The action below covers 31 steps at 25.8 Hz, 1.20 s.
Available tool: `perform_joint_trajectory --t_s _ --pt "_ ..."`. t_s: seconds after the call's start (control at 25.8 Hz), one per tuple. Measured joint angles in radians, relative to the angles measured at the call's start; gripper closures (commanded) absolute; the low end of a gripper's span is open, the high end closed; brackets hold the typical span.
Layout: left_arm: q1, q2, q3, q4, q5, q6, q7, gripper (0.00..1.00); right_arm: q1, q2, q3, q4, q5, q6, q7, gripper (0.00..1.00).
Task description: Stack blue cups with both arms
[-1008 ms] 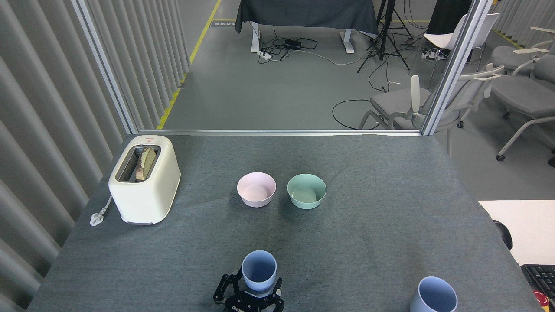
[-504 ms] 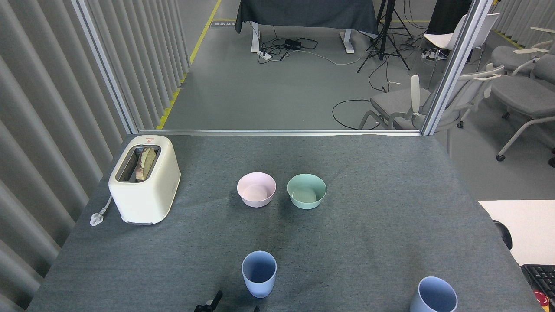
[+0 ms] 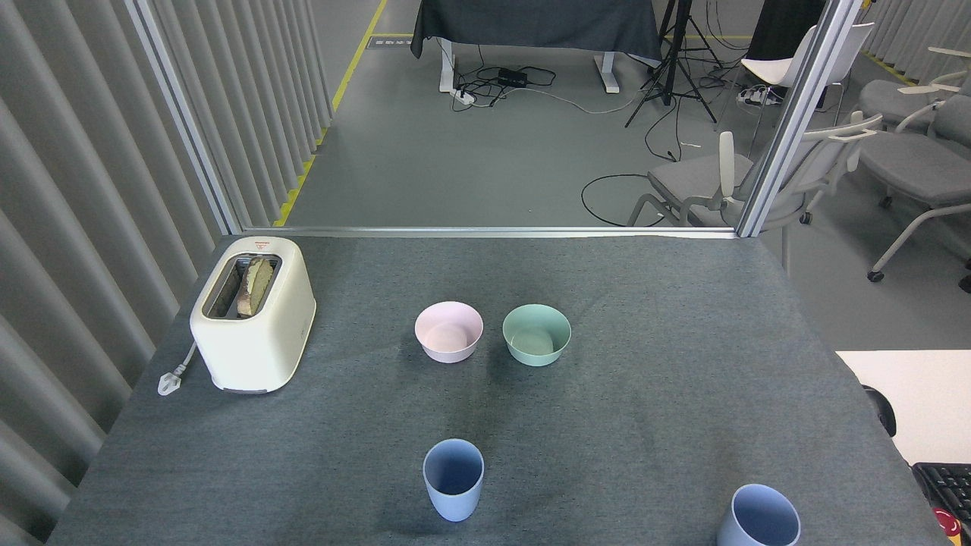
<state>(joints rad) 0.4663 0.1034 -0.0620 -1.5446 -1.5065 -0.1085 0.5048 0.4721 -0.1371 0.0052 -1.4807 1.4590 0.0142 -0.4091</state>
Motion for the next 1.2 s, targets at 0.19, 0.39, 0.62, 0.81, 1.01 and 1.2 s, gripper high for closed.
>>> perform_joint_trajectory --t_s 0.19,0.39,0.62,0.81,1.01,1.2 --pt "0.015 0.006 0.010 -0.012 0.044 0.011 0.003 0.00 -0.038 0.007 -0.056 0.019 -0.002 0.005 0.029 0.00" --pt "0.018 0.007 0.009 -0.012 0.052 0.013 0.003 0.00 -0.051 0.011 -0.135 0.027 -0.002 0.009 0.030 0.00" --pt "0.017 0.007 0.008 -0.010 0.055 0.013 0.003 0.00 -0.090 0.005 -0.155 0.052 0.001 0.016 0.032 0.00" --pt "0.017 0.007 0.008 -0.009 0.059 0.014 0.003 0.00 -0.115 -0.001 -0.150 0.069 0.004 0.016 0.034 0.00" --pt "0.017 0.007 0.007 -0.009 0.062 0.015 0.005 0.00 -0.133 -0.002 -0.147 0.079 0.005 0.010 0.031 0.00" --pt "0.017 0.007 0.008 -0.008 0.063 0.015 0.006 0.00 -0.142 -0.002 -0.147 0.081 0.006 0.008 0.045 0.00"
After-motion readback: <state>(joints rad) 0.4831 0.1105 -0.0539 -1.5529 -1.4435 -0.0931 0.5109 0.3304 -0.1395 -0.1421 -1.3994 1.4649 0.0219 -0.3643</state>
